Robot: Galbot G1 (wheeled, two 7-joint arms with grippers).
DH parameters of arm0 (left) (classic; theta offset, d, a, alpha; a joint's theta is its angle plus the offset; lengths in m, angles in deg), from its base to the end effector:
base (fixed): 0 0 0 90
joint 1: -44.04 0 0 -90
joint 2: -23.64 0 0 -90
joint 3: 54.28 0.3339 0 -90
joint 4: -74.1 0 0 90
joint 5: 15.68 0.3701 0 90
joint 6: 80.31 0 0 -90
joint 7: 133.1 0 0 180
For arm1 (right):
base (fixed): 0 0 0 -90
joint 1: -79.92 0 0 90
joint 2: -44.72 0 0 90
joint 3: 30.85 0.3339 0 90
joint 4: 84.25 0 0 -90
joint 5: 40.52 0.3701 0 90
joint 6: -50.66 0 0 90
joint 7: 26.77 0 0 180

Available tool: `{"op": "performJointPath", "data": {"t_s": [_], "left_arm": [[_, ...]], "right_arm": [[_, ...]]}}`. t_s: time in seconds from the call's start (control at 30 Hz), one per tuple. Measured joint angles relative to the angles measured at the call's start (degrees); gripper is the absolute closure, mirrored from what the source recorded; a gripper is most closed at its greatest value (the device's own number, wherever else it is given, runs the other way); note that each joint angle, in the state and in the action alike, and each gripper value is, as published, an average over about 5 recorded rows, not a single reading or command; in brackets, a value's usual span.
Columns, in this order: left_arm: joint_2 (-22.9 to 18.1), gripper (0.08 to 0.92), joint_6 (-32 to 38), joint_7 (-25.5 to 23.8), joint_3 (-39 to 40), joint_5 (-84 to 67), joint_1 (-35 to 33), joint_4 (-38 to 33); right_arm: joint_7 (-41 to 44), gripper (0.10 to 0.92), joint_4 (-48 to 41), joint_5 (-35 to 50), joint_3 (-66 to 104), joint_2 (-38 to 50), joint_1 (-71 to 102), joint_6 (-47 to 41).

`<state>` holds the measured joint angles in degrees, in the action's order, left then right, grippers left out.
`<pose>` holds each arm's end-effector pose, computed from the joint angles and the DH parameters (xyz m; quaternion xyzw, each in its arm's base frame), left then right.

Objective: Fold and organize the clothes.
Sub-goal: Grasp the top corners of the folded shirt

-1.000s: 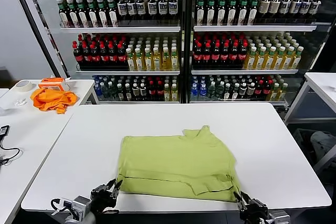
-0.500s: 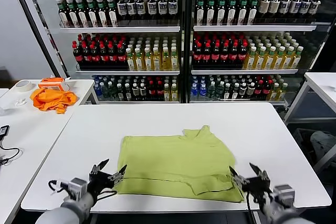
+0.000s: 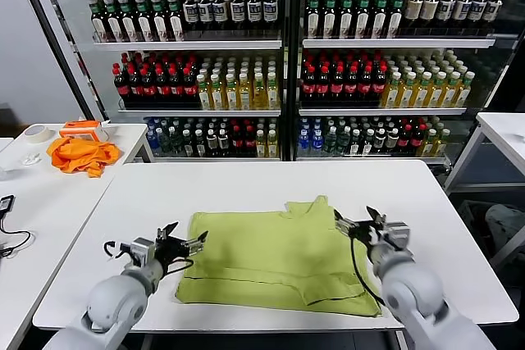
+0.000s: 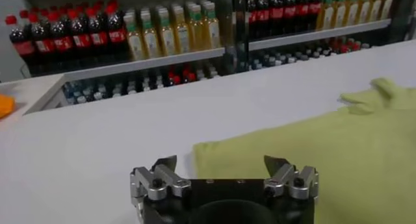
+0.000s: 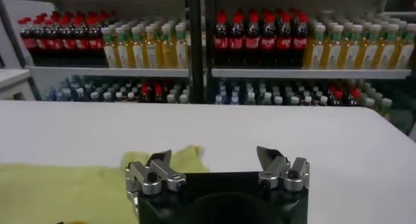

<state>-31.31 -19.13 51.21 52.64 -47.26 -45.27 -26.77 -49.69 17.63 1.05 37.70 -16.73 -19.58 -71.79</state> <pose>0.3510 0.0651 -0.2728 -0.1281 -0.9601 -0.0687 0.2390 0.3803 -0.0068 -0.2301 0.0500 -0.9742 -0.0025 0.2202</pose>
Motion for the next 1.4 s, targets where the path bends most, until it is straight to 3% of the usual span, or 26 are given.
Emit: {"op": "performJointPath", "data": {"t_s": [0.47,0.97,1.07,1.4], "left_arm": [[-2.0,0.177,1.1,-2.5,3.3,-0.1,9.1,12.4],[-3.6,0.19,2.6,-3.6,4.4,-1.4,11.3,16.8],[-3.6,0.251,2.7,-3.9,4.4,-2.0,11.3,17.0],[-3.9,0.537,3.0,-4.2,4.0,-3.8,10.6,16.8]], "right_arm": [[1.6,0.203,-16.8,-2.6,-5.3,-7.2,-10.0,1.9],[1.2,0.206,-23.3,-4.1,-6.8,-9.9,-12.7,1.6],[1.3,0.246,-23.7,-4.2,-6.9,-10.3,-12.8,1.5],[0.6,0.524,-23.9,-3.7,-6.8,-10.5,-12.9,0.7]]}}
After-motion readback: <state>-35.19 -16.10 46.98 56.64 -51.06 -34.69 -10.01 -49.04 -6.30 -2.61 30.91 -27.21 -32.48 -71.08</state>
